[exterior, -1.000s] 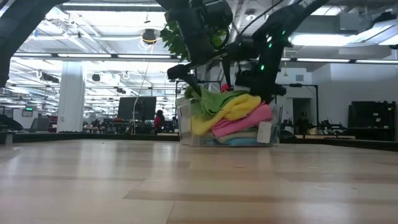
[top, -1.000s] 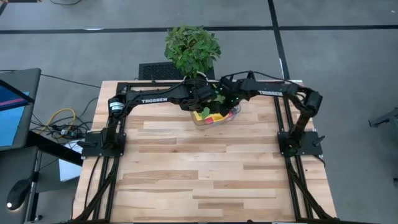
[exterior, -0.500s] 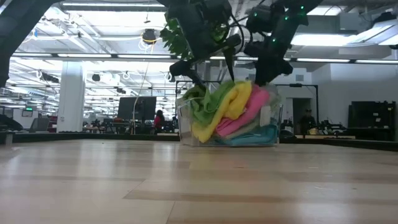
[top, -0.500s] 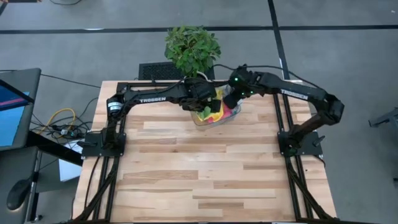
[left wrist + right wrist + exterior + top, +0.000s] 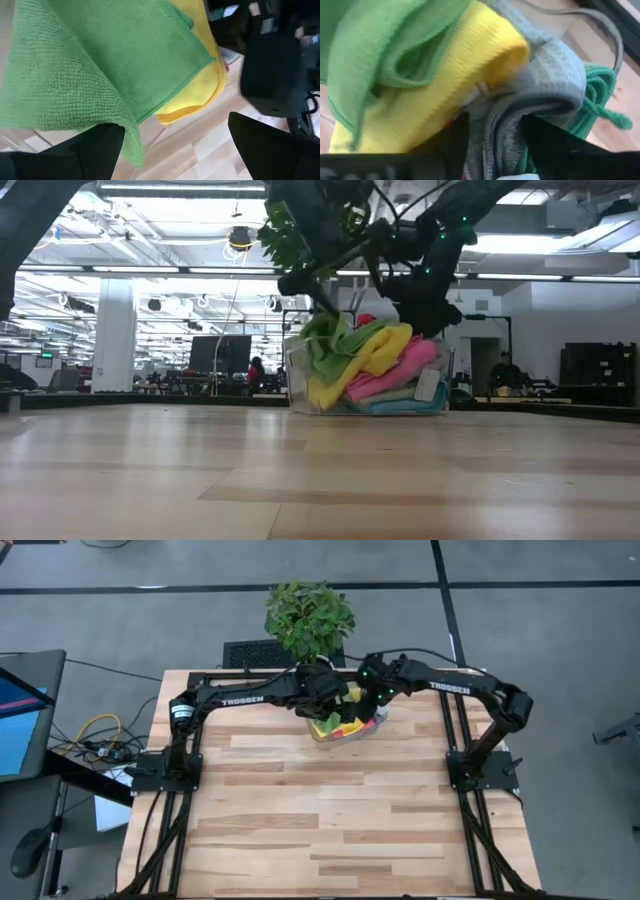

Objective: Fold microfiber towels
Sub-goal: Put the stacked microfiber cloths into the transparent bin

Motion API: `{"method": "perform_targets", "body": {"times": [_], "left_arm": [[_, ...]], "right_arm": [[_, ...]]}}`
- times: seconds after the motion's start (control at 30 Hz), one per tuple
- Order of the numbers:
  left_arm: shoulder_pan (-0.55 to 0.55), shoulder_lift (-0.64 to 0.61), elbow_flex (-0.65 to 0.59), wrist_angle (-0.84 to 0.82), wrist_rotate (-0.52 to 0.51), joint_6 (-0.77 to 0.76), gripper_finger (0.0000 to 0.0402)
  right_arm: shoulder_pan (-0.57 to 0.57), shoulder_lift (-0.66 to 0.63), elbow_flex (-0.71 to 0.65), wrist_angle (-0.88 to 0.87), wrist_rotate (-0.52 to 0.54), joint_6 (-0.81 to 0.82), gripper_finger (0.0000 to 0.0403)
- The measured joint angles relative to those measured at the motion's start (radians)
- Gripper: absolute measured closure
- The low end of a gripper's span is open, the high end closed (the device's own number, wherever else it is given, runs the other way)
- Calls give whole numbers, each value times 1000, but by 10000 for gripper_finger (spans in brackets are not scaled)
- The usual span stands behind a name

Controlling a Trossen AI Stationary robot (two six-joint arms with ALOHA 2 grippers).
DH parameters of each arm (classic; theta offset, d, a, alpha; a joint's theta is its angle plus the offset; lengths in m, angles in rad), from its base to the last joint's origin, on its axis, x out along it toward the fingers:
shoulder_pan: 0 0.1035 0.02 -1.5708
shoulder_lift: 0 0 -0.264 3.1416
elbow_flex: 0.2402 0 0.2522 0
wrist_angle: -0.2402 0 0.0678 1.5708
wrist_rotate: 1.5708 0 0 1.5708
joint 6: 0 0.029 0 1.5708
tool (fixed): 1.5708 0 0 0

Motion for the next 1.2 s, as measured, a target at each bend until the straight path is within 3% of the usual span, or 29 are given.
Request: {"method": "perform_targets", "body": {"times": [0.17,0.37,0.47,0.57,0.73,0.97,1.2], "left_arm": [[-3,-17,-2,-17,14,11,57],[-2,-72,-2,-18,20,26,57],[-3,-104,-2,-19,20,26,57],[-10,-138,-1,-27,25,26,57],[-19,-162,-1,-77,-7,26,57],[-37,-161,-3,-87,-34,23,57],[-55,-161,-2,-81,-83,24,57]], "right_arm": [[-18,-50,38,-41,9,-11,151],[-43,-155,48,-69,33,-9,143],[-31,-207,48,-43,-15,7,145],[30,-228,51,22,-29,8,162],[92,-141,48,63,-18,-6,212],[57,6,48,21,6,-23,268],[23,149,46,12,6,-21,290]]}}
